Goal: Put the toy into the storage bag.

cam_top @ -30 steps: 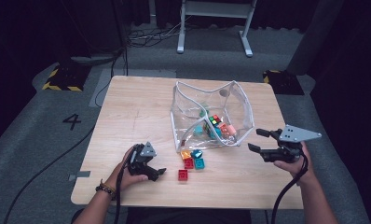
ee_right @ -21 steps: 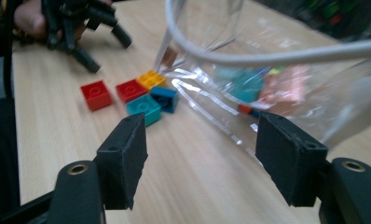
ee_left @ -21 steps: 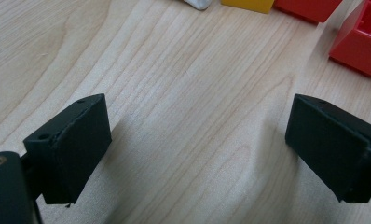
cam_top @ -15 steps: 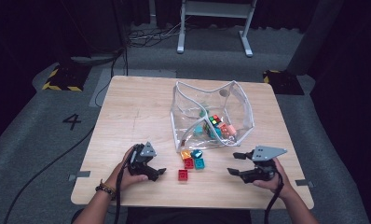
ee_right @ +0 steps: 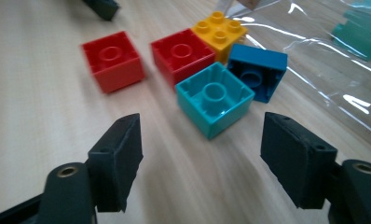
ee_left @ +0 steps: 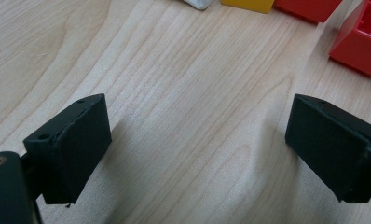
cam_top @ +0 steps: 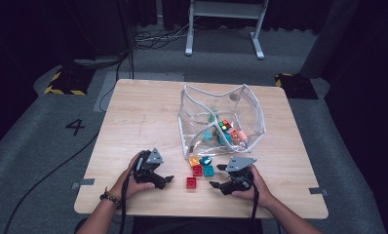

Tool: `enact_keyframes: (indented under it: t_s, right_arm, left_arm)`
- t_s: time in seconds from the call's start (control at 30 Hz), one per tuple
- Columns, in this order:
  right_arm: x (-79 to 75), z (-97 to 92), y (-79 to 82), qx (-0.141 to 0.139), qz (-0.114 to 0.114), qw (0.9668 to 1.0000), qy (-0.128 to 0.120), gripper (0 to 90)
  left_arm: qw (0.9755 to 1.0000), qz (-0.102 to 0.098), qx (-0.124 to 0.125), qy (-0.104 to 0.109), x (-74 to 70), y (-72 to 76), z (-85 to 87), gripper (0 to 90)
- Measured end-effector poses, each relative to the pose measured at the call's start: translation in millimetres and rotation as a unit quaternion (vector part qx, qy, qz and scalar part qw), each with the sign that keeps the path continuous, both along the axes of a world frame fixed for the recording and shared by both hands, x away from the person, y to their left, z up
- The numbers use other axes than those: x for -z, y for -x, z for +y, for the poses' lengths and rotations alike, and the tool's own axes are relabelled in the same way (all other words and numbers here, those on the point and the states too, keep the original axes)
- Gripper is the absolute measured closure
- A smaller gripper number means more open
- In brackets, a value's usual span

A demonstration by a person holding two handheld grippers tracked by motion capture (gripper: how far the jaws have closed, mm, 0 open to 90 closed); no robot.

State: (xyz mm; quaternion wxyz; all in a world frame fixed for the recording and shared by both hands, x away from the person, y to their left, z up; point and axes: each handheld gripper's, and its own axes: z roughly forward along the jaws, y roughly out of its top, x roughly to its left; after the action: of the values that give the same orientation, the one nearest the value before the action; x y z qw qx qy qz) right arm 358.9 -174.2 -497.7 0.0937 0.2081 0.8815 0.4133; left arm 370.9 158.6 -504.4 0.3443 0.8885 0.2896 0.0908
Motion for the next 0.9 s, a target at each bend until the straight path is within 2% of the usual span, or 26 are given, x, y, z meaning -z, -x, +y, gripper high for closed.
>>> enact_keyframes:
  t_s: [0.07,0.13,0.17,0.2,0.3,0.43,0.5,0.57,0.77,0.9]
  right_arm:
    - [2.8,5.3,-4.2,0.003,0.007,1.0000,-0.002,30.4]
    - [4.6,8.9,-7.9,0.009,-0.002,1.0000,0.000,30.7]
    - [4.2,10.2,-9.7,0.009,0.006,0.9999,-0.004,30.7]
    - [4.2,11.0,-10.9,0.007,0.004,1.0000,-0.004,30.7]
    - [4.2,14.4,-12.2,0.016,0.005,0.9998,-0.009,30.8]
    - [6.3,22.5,-13.9,0.013,0.013,0.9998,-0.003,31.5]
    - [6.4,23.8,-13.4,0.011,0.008,0.9999,-0.003,32.3]
    - [6.3,24.4,-12.6,0.013,0.012,0.9998,0.000,36.0]
    - [6.7,23.3,-11.7,0.012,-0.003,0.9999,0.007,47.8]
    - [6.6,20.5,-11.2,0.008,-0.004,1.0000,0.004,48.1]
  left_arm:
    - [1.0000,0.000,0.000,0.000,0.0,0.0,0.0,7.0]
    - [1.0000,0.000,0.000,0.000,0.0,0.0,0.0,7.0]
    - [1.0000,0.000,0.000,0.000,0.0,0.0,0.0,7.0]
    - [1.0000,0.000,0.000,0.000,0.0,0.0,0.0,7.0]
    - [1.0000,0.000,0.000,0.000,0.0,0.0,0.0,7.0]
    - [1.0000,0.000,0.000,0.000,0.0,0.0,0.0,7.0]
    - [1.0000,0.000,0.000,0.000,0.0,0.0,0.0,7.0]
    - [1.0000,0.000,0.000,0.000,0.0,0.0,0.0,7.0]
    - [1.0000,0.000,0.000,0.000,0.0,0.0,0.0,7.0]
    - [1.0000,0.000,0.000,0.000,0.0,0.0,0.0,7.0]
